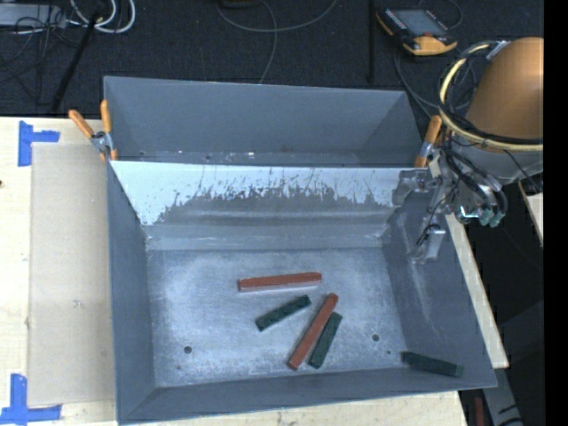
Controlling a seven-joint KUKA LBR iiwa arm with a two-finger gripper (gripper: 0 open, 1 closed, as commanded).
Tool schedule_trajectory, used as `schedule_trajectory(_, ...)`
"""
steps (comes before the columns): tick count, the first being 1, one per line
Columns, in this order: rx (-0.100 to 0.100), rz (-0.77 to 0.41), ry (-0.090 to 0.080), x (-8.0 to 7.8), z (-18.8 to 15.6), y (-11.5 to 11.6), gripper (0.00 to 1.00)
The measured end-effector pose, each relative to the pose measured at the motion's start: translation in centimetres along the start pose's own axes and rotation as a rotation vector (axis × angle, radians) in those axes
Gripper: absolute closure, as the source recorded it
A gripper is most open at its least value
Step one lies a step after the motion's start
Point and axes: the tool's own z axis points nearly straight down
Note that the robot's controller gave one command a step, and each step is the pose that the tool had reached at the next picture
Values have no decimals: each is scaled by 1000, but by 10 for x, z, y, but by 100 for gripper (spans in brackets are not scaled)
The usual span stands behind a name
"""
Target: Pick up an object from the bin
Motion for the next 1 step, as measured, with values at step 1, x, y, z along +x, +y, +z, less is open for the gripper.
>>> schedule_trajectory(1, 0, -123, 1, 40, 178, 99, 0)
